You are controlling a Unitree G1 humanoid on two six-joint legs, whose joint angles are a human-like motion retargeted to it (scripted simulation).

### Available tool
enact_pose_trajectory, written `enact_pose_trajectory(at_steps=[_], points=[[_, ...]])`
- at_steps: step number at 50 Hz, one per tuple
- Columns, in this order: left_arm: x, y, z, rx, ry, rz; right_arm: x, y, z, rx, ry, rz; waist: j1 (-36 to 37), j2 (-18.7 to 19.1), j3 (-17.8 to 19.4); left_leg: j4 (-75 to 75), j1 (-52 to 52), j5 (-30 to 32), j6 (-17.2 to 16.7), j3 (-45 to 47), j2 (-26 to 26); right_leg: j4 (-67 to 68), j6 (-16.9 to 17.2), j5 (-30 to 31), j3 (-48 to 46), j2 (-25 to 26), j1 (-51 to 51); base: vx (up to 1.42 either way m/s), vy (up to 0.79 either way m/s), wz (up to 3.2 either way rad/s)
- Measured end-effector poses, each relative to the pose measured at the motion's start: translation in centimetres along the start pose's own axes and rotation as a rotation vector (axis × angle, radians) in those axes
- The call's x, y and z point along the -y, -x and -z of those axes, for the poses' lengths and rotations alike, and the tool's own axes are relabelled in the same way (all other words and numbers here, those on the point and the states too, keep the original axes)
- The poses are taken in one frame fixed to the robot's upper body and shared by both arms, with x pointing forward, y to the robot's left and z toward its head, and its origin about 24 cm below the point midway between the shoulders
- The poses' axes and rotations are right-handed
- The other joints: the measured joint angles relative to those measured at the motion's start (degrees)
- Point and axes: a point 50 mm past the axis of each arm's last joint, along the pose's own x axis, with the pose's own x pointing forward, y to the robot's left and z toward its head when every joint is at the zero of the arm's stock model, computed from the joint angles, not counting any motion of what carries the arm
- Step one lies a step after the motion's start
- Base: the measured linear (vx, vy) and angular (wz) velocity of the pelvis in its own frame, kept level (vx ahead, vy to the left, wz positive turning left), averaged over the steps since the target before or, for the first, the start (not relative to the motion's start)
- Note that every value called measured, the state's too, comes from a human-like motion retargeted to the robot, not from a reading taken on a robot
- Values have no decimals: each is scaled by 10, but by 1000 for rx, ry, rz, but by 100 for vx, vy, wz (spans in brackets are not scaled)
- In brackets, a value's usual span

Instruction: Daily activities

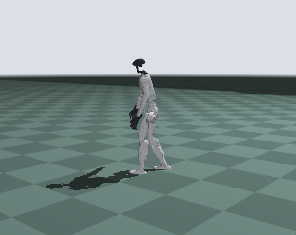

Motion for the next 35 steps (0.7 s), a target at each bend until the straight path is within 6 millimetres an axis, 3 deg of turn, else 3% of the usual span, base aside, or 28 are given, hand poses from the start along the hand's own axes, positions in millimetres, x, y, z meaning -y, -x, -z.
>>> enact_pose_trajectory(at_steps=[6, 10, 16, 23, 27, 35], points=[[-3, 3, 8, -14, -5, -6, -27, 3, -18, 91, 20, -71, -33, -22, -7, -5, 39, -24, 22, 32, -14, 162, 25, 38, 18, -42, -54, 26, 8, -62], [-9, 3, 12, -28, -24, -16, -49, 7, -33, 170, 78, -143, -68, -24, -13, -30, 82, -40, 28, 70, -13, 278, 23, 67, -4, -80, -120, 29, 12, -84], [-24, 3, 20, -72, -13, -67, -83, 18, -42, 249, 172, -254, -123, -15, -27, -66, 143, -63, 29, 132, -5, 203, 28, 79, -54, -101, -179, 31, 12, -94], [-52, -2, 11, -47, 54, -196, -107, 27, -32, 254, 191, -320, -152, -7, -37, -78, 198, -100, 25, 194, -5, -35, 76, 183, -97, -75, -179, 30, 6, -85], [-65, -4, -4, 9, 102, -286, -116, 31, -17, 218, 173, -334, -150, -3, -38, -59, 221, -130, 25, 217, -3, -87, 84, 223, -112, -66, -159, 26, -3, -63], [-63, -4, -29, 125, 180, -390, -111, 30, 11, 122, 164, -306, -132, 12, -27, 152, 189, -181, 8, 213, 47, -88, 63, 209, -82, -43, -116, 22, -9, -39]])
